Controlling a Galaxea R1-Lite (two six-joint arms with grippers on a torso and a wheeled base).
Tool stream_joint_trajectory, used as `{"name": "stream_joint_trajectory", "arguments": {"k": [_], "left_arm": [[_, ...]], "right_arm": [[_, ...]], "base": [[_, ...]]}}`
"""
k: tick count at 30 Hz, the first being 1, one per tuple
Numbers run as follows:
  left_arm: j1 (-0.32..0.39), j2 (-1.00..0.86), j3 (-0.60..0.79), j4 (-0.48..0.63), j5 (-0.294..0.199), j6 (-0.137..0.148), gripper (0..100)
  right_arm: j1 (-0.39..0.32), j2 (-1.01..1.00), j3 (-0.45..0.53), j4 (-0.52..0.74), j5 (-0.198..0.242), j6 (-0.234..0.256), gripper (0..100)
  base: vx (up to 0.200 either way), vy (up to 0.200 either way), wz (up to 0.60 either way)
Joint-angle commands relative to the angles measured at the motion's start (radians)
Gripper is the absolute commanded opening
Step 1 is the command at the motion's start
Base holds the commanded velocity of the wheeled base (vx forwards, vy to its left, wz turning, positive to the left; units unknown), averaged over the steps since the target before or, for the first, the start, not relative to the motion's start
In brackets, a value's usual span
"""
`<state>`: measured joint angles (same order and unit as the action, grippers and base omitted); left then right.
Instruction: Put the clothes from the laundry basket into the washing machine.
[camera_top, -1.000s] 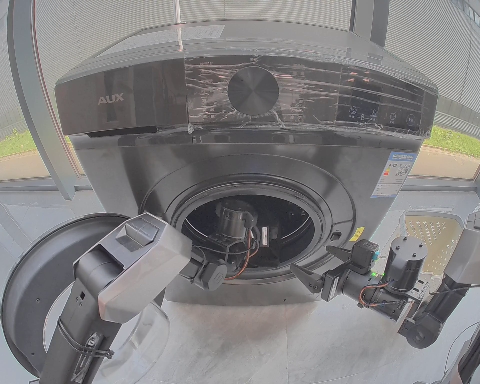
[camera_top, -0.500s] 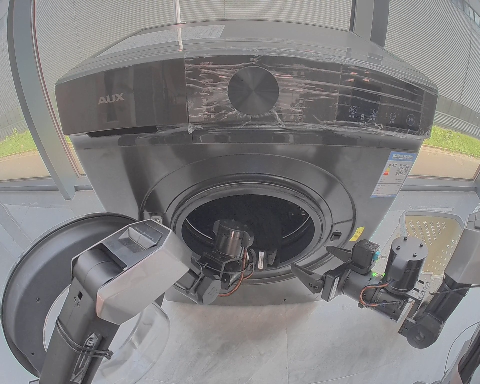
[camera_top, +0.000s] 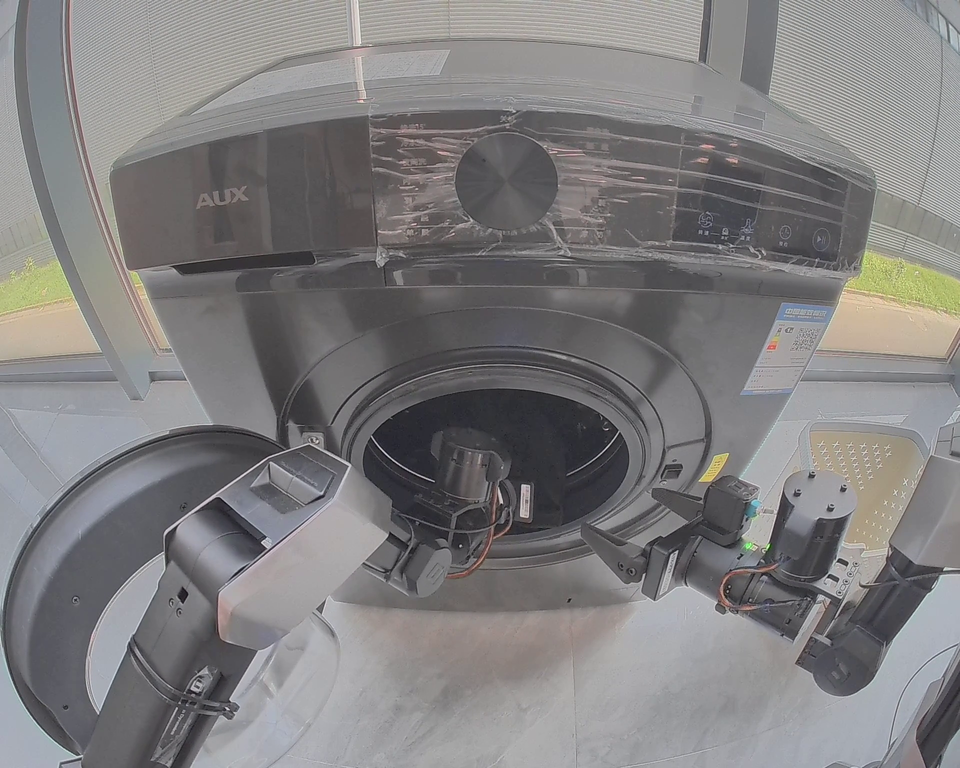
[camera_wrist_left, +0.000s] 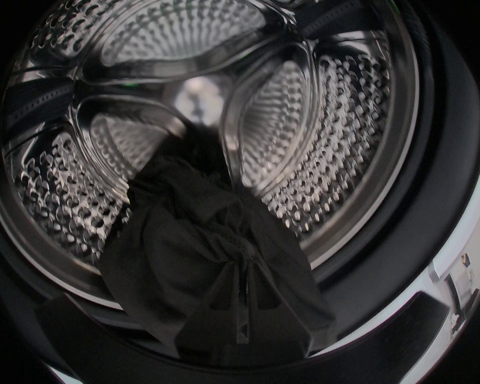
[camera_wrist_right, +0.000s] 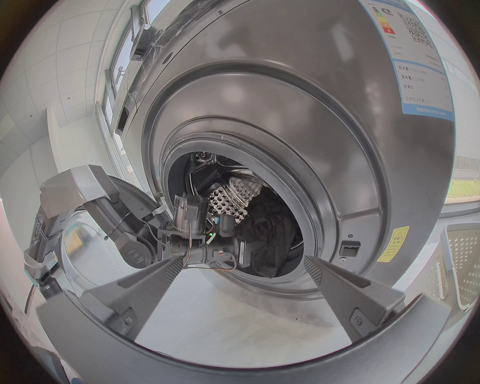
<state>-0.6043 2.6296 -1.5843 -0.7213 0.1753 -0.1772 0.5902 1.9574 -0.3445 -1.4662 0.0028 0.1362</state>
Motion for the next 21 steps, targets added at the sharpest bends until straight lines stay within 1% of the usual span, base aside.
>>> {"name": "stream_joint_trajectory", "arguments": {"k": [1,3,7,10,21], "left_arm": [[0.024,0.03,-0.132,-0.021,0.043,-0.007,0],[0.037,0.058,-0.217,-0.041,0.075,-0.007,0],[0.055,0.118,-0.336,-0.052,0.136,-0.004,0],[0.066,0.159,-0.415,-0.05,0.148,-0.001,0],[0.069,0.193,-0.416,-0.049,0.148,0.002,0]], "right_arm": [[0.0,-0.003,-0.001,0.0,0.0,0.0,100],[0.0,-0.005,-0.001,-0.002,0.0,-0.001,100],[0.003,-0.003,-0.001,0.0,0.0,-0.001,100],[0.003,-0.003,-0.001,0.0,0.0,0.0,100],[0.003,-0.003,-0.001,0.0,0.0,-0.001,100]], "base": [[0.0,0.0,0.0],[0.0,0.0,0.0],[0.0,0.0,0.0],[0.0,0.0,0.0],[0.0,0.0,0.0]]}}
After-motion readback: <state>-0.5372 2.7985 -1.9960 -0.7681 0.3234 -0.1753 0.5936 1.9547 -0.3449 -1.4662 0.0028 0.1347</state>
